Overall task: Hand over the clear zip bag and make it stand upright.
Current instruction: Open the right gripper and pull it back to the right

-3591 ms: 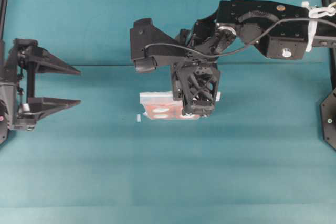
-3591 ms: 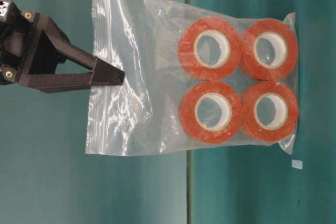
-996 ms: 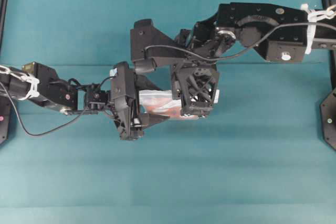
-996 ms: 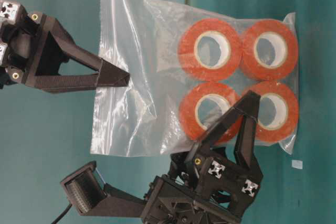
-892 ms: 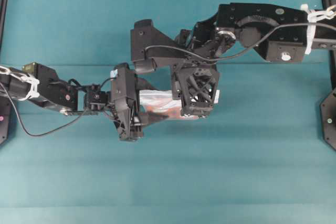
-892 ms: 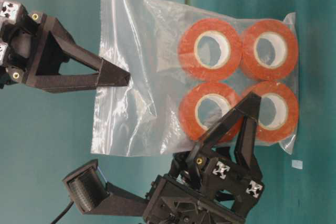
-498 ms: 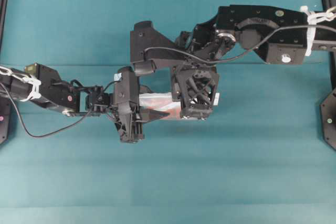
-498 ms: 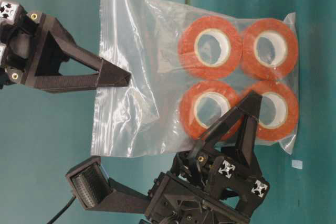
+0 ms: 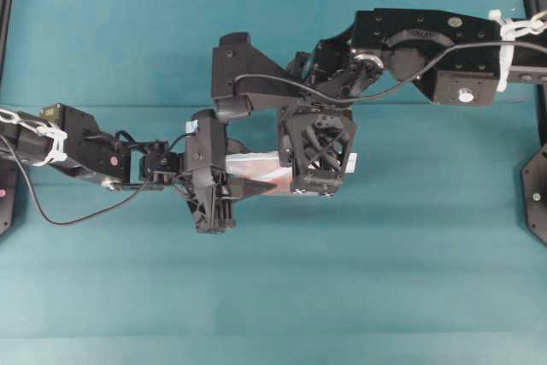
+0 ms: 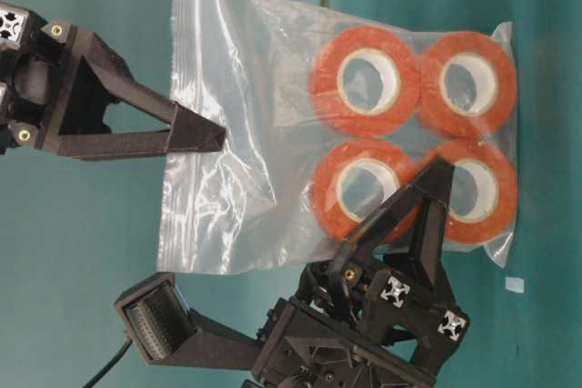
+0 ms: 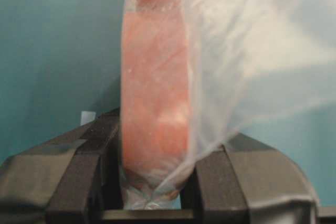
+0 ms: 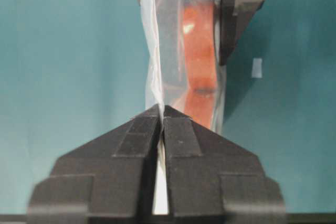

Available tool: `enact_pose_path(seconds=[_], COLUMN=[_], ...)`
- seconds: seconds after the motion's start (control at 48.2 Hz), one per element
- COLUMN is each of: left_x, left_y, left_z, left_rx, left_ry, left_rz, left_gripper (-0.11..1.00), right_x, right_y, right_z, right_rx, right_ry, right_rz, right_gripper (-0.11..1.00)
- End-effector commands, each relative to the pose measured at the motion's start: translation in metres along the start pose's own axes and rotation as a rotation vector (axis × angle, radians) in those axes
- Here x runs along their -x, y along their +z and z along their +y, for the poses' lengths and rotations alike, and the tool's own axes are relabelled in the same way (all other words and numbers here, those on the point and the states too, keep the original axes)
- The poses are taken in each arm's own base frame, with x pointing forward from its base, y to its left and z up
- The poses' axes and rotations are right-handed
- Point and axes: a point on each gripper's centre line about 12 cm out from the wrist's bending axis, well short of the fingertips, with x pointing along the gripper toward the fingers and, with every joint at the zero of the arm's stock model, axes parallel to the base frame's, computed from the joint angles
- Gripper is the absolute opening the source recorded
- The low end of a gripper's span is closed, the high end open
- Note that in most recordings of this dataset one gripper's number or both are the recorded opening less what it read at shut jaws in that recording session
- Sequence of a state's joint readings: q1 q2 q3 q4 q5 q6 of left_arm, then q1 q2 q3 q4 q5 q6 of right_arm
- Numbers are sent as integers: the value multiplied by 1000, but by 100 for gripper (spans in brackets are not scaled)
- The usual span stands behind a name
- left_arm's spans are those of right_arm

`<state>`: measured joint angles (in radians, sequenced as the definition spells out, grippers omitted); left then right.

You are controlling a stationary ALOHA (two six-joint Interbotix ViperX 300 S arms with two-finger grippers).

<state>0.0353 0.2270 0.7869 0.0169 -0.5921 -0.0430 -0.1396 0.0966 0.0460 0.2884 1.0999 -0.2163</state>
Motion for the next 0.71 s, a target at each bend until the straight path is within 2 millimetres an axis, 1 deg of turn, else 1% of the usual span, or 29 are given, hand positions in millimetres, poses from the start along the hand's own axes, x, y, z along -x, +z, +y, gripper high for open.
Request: enact_pose_path(seconds=[0.0, 0.166, 0.208, 0.249, 0.291, 0.374, 0.457, 0.685], left_x=[0, 0, 0, 0, 0, 0, 1, 2], left_y=[3, 3, 3, 3, 2, 3, 2, 1], left_z=[-1, -2, -1, -1, -1, -2, -2, -3], left_rx=[-9, -23, -24, -24, -24, -26, -25, -28], left_ry=[-3, -4, -3, -3, -3, -4, -4, -7], left_rz=[-9, -11, -9, -9, -8, -9, -8, -4], left_gripper=[25, 25, 25, 25, 25, 25, 25, 25], right_x=[10, 10, 11, 11, 12, 15, 19, 34], right_y=[3, 3, 3, 3, 3, 2, 1, -6], right_z=[5, 7, 7, 8, 8, 9, 11, 18], right_rx=[-2, -21, -21, -20, -21, -25, -24, -25], right_ry=[3, 3, -1, 0, 0, -2, 0, 1], right_rz=[-32, -31, -33, -33, -36, -41, -50, -71], right_gripper=[26, 74, 83, 89, 91, 88, 89, 89])
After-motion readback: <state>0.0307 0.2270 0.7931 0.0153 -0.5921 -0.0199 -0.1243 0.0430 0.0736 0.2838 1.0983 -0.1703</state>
